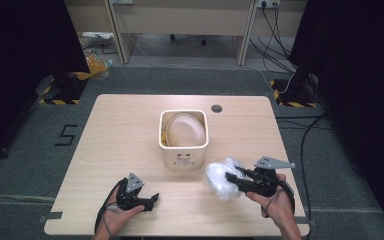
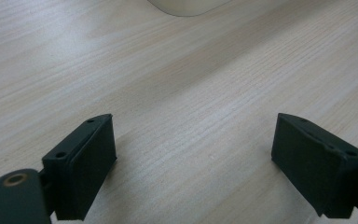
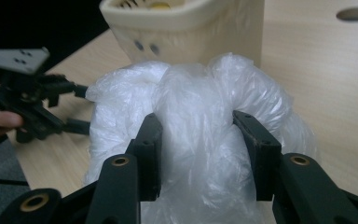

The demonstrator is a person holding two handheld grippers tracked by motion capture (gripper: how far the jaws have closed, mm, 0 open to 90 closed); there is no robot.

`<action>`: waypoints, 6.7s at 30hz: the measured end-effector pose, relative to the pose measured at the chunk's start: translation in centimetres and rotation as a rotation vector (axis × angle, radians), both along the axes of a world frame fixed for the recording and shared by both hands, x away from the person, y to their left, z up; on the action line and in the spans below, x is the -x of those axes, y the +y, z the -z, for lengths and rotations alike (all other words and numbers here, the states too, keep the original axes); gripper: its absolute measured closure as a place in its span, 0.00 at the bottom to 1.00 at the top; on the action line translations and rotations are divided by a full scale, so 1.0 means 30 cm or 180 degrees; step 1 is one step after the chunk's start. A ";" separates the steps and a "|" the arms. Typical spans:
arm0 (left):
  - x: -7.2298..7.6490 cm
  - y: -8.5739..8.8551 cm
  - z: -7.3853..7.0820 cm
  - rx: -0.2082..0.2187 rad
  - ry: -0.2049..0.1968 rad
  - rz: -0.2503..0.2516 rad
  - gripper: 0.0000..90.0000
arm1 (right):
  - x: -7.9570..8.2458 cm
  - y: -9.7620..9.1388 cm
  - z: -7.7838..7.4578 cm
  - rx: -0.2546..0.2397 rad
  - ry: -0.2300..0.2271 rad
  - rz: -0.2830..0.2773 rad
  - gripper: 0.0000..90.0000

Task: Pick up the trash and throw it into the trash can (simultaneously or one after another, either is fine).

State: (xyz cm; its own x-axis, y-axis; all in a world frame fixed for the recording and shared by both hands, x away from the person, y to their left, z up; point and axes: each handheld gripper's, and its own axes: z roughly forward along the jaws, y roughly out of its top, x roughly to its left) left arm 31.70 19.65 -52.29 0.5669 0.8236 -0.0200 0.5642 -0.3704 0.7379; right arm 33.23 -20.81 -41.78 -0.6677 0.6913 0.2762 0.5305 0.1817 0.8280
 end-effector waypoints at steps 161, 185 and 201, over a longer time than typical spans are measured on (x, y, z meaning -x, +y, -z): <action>0.003 0.001 0.000 -0.0002 0.0005 -0.0018 0.14 | -0.115 0.032 0.069 0.0385 -0.0184 0.0177 0.24; 0.003 0.001 0.000 0.0007 0.0004 -0.0023 0.14 | -0.044 0.004 0.279 0.0810 0.0114 0.0241 0.22; 0.003 0.001 0.000 0.0006 0.0003 -0.0023 0.14 | -0.030 0.031 0.331 0.1165 -0.0045 0.0206 0.18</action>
